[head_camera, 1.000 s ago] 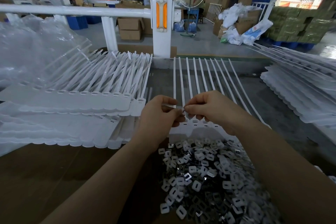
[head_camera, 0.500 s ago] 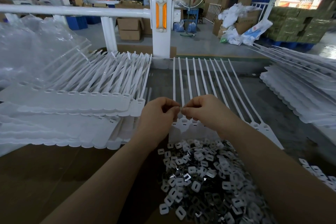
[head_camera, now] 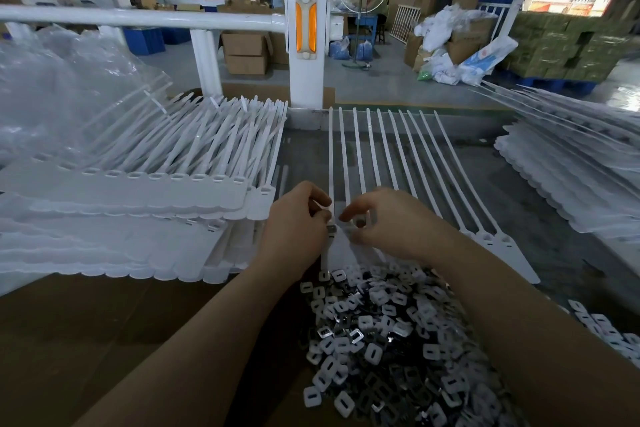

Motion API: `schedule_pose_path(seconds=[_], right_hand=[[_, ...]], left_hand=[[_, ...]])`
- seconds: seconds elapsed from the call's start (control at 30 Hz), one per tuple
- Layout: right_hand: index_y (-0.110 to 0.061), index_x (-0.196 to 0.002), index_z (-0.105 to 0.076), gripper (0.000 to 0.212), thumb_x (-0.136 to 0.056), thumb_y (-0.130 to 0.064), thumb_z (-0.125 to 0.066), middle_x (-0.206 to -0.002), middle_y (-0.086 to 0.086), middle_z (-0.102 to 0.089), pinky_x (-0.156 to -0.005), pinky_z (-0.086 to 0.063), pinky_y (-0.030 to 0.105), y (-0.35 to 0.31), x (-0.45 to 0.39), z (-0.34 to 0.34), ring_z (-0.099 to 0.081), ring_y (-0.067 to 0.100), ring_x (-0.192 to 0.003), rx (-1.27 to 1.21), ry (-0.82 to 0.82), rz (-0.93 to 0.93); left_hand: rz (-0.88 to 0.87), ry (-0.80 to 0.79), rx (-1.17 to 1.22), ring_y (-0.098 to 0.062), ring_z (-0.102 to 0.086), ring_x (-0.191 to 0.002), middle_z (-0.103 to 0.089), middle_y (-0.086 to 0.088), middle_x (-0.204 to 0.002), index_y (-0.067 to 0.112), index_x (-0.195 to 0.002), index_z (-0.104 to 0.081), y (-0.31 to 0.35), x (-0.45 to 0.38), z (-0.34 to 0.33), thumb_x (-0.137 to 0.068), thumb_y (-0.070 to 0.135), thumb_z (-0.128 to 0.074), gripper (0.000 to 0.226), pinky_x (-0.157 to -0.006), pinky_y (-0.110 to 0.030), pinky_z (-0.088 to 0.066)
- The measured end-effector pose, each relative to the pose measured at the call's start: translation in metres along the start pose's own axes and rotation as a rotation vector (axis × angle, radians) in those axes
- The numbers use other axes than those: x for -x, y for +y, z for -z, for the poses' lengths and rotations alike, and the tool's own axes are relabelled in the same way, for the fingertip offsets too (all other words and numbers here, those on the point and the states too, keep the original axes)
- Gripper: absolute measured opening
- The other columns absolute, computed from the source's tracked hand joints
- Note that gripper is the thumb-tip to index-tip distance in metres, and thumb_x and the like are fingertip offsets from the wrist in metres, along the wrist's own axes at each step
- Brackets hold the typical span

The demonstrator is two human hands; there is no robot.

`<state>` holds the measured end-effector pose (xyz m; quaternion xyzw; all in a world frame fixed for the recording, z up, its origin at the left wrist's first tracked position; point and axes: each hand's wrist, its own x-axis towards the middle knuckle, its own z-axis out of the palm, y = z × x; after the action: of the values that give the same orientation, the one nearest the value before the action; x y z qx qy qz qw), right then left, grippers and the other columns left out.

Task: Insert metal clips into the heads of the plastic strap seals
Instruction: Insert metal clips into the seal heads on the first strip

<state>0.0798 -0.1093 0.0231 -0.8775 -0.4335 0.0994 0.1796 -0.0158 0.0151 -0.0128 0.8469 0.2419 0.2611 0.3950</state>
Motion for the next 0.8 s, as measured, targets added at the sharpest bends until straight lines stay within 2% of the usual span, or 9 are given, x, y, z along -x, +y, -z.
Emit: schedule_pose_path(seconds=[0.07,0.2,0.3,0.4,0.5,0.63,0.73,0.8], right_hand=[[-0.034,-0.121,-0.065,0.027,-0.095,-0.034,-0.058,-0.118,-0.007,-0.063,-0.071,-0.047,0.02,-0.004,0.002,-0.001,-0.06,0.008,-0.096,0.019,-0.058,0.039],[-0.033,-0.129,-0.061,0.032,-0.098,-0.034,-0.052,-0.125,-0.002,-0.058,-0.087,-0.051,0.029,-0.01,0.003,-0.008,-0.059,0.013,-0.104,0.033,-0.042,0.085],[-0.033,-0.134,-0.056,0.036,-0.098,-0.032,-0.054,-0.128,-0.002,-0.057,-0.084,-0.046,0.024,-0.01,0.002,-0.012,-0.058,0.012,-0.105,0.031,-0.058,0.112],[-0.034,-0.133,-0.056,0.038,-0.095,-0.029,-0.06,-0.131,-0.004,-0.058,-0.081,-0.04,0.019,-0.008,0.0,-0.013,-0.057,0.01,-0.109,-0.015,-0.004,0.104],[-0.032,-0.126,-0.062,0.033,-0.094,-0.024,-0.061,-0.131,-0.007,-0.059,-0.083,-0.037,0.015,-0.005,-0.002,-0.014,-0.056,0.009,-0.115,-0.074,0.095,0.094],[-0.036,-0.113,-0.069,0.025,-0.092,-0.023,-0.063,-0.126,-0.01,-0.063,-0.07,-0.034,0.004,-0.004,-0.001,-0.014,-0.058,0.002,-0.106,-0.094,0.092,0.099],[-0.038,-0.108,-0.071,0.024,-0.09,-0.023,-0.066,-0.12,-0.007,-0.063,-0.083,-0.047,0.021,-0.007,0.001,-0.013,-0.059,0.009,-0.106,-0.074,0.075,0.14],[-0.04,-0.111,-0.069,0.027,-0.091,-0.023,-0.063,-0.12,-0.005,-0.061,-0.088,-0.048,0.026,-0.01,0.003,-0.014,-0.057,0.013,-0.108,-0.019,0.067,0.164]], left_hand=[[0.016,0.007,0.013,-0.003,-0.056,-0.075,-0.06,0.008,-0.083,0.026,-0.094,-0.058,0.0,-0.001,0.0,-0.092,0.012,-0.06,0.014,-0.058,-0.016,-0.037],[0.036,0.022,0.042,-0.001,-0.054,-0.075,-0.058,0.009,-0.085,0.026,-0.096,-0.057,-0.001,-0.005,0.005,-0.093,0.011,-0.058,0.015,-0.054,-0.009,-0.036],[0.059,0.017,0.036,-0.001,-0.055,-0.077,-0.059,0.01,-0.087,0.029,-0.094,-0.056,-0.003,-0.009,0.012,-0.093,0.012,-0.06,0.017,-0.054,-0.01,-0.038],[0.081,-0.026,-0.006,-0.004,-0.057,-0.079,-0.062,0.008,-0.088,0.033,-0.09,-0.055,-0.006,-0.011,0.02,-0.091,0.016,-0.064,0.019,-0.059,-0.019,-0.041],[0.085,-0.087,-0.092,-0.004,-0.059,-0.078,-0.062,0.009,-0.085,0.035,-0.087,-0.054,-0.008,-0.01,0.023,-0.09,0.019,-0.067,0.021,-0.058,-0.019,-0.04],[0.075,-0.098,-0.111,-0.004,-0.058,-0.077,-0.063,0.009,-0.084,0.035,-0.083,-0.055,-0.008,-0.009,0.024,-0.089,0.019,-0.067,0.022,-0.058,-0.019,-0.039],[0.107,-0.038,-0.06,-0.003,-0.057,-0.08,-0.061,0.008,-0.088,0.033,-0.088,-0.055,-0.008,-0.01,0.025,-0.091,0.017,-0.064,0.018,-0.059,-0.019,-0.039],[0.152,0.006,0.03,-0.003,-0.056,-0.08,-0.06,0.009,-0.089,0.032,-0.089,-0.054,-0.009,-0.012,0.028,-0.093,0.016,-0.062,0.019,-0.059,-0.019,-0.039]])
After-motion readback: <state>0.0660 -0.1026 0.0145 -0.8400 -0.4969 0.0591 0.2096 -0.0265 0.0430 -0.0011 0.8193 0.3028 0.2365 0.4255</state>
